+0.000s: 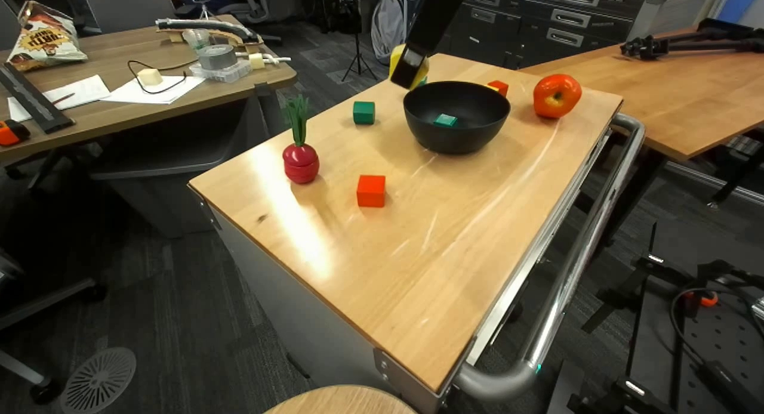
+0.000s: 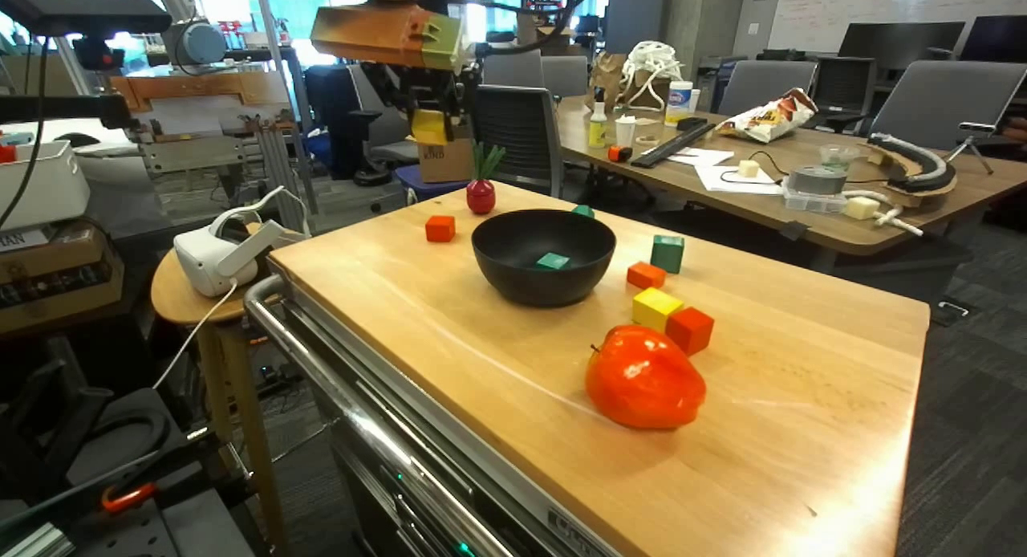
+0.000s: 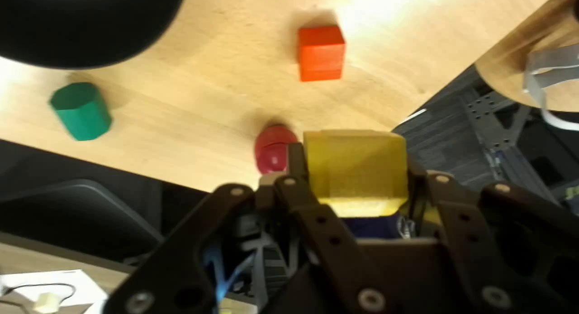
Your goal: Remove the contents of the black bowl one by one and place them on the table, then move the apple forward
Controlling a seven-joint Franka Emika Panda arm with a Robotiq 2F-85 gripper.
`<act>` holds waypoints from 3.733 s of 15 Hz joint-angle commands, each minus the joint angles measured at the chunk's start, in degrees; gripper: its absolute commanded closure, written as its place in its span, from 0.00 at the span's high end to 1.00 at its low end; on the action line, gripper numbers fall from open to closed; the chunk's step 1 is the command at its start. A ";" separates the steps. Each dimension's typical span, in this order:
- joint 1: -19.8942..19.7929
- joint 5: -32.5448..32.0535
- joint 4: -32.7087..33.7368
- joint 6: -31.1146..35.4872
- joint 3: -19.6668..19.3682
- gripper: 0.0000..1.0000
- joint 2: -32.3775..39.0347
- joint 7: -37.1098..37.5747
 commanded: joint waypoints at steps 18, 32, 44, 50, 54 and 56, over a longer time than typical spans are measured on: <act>0.55 -19.33 -10.15 -1.32 3.28 0.21 4.14 7.76; -4.25 -23.68 -4.80 3.64 -0.25 1.00 0.00 12.22; -9.58 -27.78 14.22 2.49 -3.00 1.00 19.10 23.01; -10.52 -27.15 11.72 2.83 -2.16 1.00 19.04 21.73; -10.87 -27.81 9.31 -0.38 -2.61 1.00 19.11 22.26; -11.19 -27.71 8.38 -0.33 -2.65 1.00 19.49 22.29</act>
